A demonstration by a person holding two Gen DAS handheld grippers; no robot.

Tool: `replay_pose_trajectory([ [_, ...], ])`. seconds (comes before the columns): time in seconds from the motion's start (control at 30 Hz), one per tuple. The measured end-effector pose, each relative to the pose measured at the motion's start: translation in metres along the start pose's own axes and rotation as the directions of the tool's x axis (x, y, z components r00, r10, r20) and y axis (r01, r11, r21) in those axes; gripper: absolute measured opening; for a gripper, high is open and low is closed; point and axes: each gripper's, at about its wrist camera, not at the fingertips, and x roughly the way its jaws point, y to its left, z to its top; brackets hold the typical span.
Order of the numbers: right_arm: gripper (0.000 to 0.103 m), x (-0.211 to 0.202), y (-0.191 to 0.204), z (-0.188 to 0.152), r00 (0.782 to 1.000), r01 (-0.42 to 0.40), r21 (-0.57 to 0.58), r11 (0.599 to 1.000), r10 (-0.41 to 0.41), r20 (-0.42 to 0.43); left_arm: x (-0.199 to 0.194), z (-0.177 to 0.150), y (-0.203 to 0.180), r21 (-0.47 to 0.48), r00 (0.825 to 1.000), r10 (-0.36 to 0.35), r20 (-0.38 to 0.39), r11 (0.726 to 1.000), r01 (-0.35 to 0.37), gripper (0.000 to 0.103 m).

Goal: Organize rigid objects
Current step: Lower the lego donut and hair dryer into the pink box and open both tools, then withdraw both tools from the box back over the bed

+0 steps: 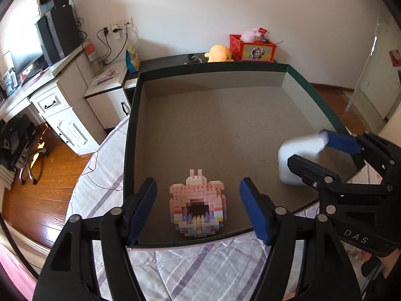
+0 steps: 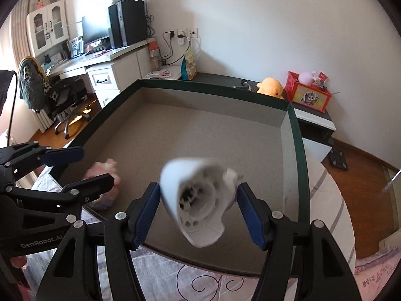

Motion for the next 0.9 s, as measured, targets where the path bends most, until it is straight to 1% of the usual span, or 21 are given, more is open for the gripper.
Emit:
replay_pose_trajectory([
  [0.03, 0.065, -0.001, -0.002, -0.001, 1.000, -0.002, 0.011, 1.000, 0.002, -0.002, -0.004, -0.002, 0.001, -0.009, 1.000, -0.004, 0.012, 1.000, 0.004, 0.081],
  [0.07, 0.066, -0.006, -0.005, -0.002, 1.000, -0.008, 0.029, 1.000, 0.007, 0.016, -0.010, -0.006, 0.002, -0.018, 1.000, -0.006, 0.030, 1.000, 0.007, 0.085],
  [0.1, 0.068, -0.011, -0.007, -0.003, 0.999, -0.008, 0.040, 0.999, 0.006, 0.034, -0.017, -0.008, 0.003, -0.022, 0.999, -0.012, 0.052, 1.000, 0.013, 0.086],
  [0.2, 0.079, -0.034, -0.010, -0.006, 0.996, -0.010, 0.072, 0.997, 0.004, 0.087, -0.045, -0.015, 0.006, -0.038, 0.990, -0.031, 0.139, 0.999, 0.037, 0.095],
  [0.23, 0.081, -0.046, -0.011, -0.009, 0.993, -0.013, 0.080, 0.997, 0.004, 0.119, -0.057, -0.019, 0.007, -0.040, 0.983, -0.034, 0.178, 0.998, 0.042, 0.100],
  [0.27, 0.081, -0.058, -0.011, -0.012, 0.989, -0.023, 0.085, 0.996, 0.010, 0.148, -0.069, -0.024, 0.006, -0.041, 0.975, -0.032, 0.221, 0.998, 0.042, 0.103],
  [0.3, 0.081, -0.073, -0.011, -0.016, 0.983, -0.032, 0.091, 0.995, 0.015, 0.182, -0.083, -0.030, 0.003, -0.042, 0.964, -0.020, 0.264, 0.999, 0.032, 0.103],
  [0.37, 0.085, -0.099, -0.008, -0.022, 0.970, -0.017, 0.098, 0.995, -0.008, 0.243, -0.107, -0.043, -0.001, -0.045, 0.945, 0.001, 0.328, 0.999, 0.014, 0.103],
  [0.4, 0.085, -0.112, -0.004, -0.027, 0.964, -0.010, 0.094, 0.995, -0.016, 0.267, -0.121, -0.051, -0.003, -0.055, 0.933, 0.020, 0.359, 0.998, 0.000, 0.103],
  [0.47, 0.086, -0.141, 0.004, -0.038, 0.946, 0.005, 0.094, 0.996, -0.036, 0.324, -0.151, -0.070, -0.008, -0.077, 0.902, 0.051, 0.428, 0.997, -0.019, 0.103],
  [0.5, 0.089, -0.156, 0.009, -0.046, 0.936, 0.018, 0.093, 0.995, -0.050, 0.350, -0.167, -0.080, -0.009, -0.099, 0.884, 0.078, 0.461, 0.994, -0.036, 0.103],
  [0.53, 0.095, -0.170, 0.014, -0.052, 0.927, 0.030, 0.095, 0.995, -0.063, 0.371, -0.183, -0.091, -0.011, -0.118, 0.864, 0.105, 0.493, 0.992, -0.053, 0.103],
  [0.57, 0.103, -0.185, 0.019, -0.060, 0.911, 0.037, 0.095, 0.995, -0.073, 0.405, -0.199, -0.102, -0.013, -0.127, 0.845, 0.123, 0.520, 0.990, -0.066, 0.103],
  [0.63, 0.103, -0.216, 0.029, -0.077, 0.881, 0.076, 0.101, 0.992, -0.114, 0.459, -0.228, -0.126, -0.019, -0.157, 0.805, 0.181, 0.565, 0.981, -0.111, 0.103],
  [0.67, 0.103, -0.230, 0.033, -0.085, 0.866, 0.085, 0.107, 0.991, -0.126, 0.485, -0.241, -0.140, -0.024, -0.166, 0.781, 0.207, 0.590, 0.977, -0.135, 0.103],
  [0.77, 0.103, -0.265, 0.046, -0.111, 0.839, 0.095, 0.114, 0.989, -0.142, 0.526, -0.274, -0.171, -0.034, -0.168, 0.738, 0.242, 0.629, 0.970, -0.176, 0.103],
  [0.8, 0.103, -0.277, 0.052, -0.121, 0.828, 0.114, 0.121, 0.986, -0.161, 0.537, -0.282, -0.179, -0.034, -0.173, 0.732, 0.254, 0.632, 0.967, -0.187, 0.103],
  [0.87, 0.103, -0.297, 0.059, -0.136, 0.804, 0.123, 0.135, 0.983, -0.178, 0.567, -0.298, -0.198, -0.037, -0.184, 0.713, 0.272, 0.647, 0.962, -0.200, 0.103],
  [0.9, 0.103, -0.306, 0.064, -0.145, 0.795, 0.127, 0.146, 0.981, -0.188, 0.576, -0.306, -0.205, -0.038, -0.188, 0.709, 0.273, 0.650, 0.962, -0.198, 0.103],
])
